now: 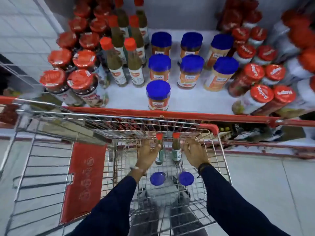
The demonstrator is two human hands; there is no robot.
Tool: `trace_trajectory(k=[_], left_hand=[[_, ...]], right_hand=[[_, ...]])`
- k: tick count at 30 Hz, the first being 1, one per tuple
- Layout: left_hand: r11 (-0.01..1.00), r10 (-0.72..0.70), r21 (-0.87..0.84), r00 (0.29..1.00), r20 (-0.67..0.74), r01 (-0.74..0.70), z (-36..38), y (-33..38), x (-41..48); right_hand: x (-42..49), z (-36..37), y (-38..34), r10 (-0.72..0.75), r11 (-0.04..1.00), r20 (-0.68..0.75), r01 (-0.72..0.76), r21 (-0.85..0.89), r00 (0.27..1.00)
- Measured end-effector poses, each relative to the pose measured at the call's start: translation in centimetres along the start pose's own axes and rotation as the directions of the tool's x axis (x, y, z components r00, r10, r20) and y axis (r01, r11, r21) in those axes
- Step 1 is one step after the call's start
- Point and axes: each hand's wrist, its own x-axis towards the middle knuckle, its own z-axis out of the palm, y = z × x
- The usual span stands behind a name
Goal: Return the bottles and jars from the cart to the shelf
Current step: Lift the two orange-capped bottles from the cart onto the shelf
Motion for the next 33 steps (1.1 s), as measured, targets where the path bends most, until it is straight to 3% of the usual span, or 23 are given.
trace_trajectory(k=[3,9,12,16,24,29,33], left_hand=[[0.997,-0.084,-0.008,0.993,-0.081,0.083,1.2,-2.2,3.0],[0.956,-0.256,-0.16,0.965,-0.059,0.244,3.0,-2.8,5.6],[0.957,-0.25,-0.151,0.968,0.008,0.249,3.7,-3.6,6.8],[0.959,-0.258,-0.122,0.966,-0.005,0.256,4.4,-5.2,7.8],[0.991,0.013,0.134,0.997,0.082,-0.024,3.2,-4.7,5.4],[0.995,0.068,0.073,0.997,0.022,-0.069,0.8,-3.9,1.7],[0.99,0.141,0.024,0.989,-0.048,-0.14,-1.7,-1.6,-0.8]], right_hand=[[2.4,2.0,1.2,0.089,0.994,0.053,-0.092,0.058,0.995],[6.2,6.3,2.3,0.179,0.922,0.121,-0.21,0.325,0.976],[7.1,7.2,2.2,0.207,0.866,0.108,-0.234,0.441,0.972],[7.3,8.1,2.7,0.219,0.828,0.065,-0.22,0.515,0.974],[5.2,7.9,3.0,0.162,0.859,0.035,-0.158,0.487,0.986],[1.9,6.2,2.0,0.019,0.95,0.057,-0.036,0.31,0.998],[-0.2,4.2,-0.5,-0.041,0.962,0.017,0.035,0.271,0.999]])
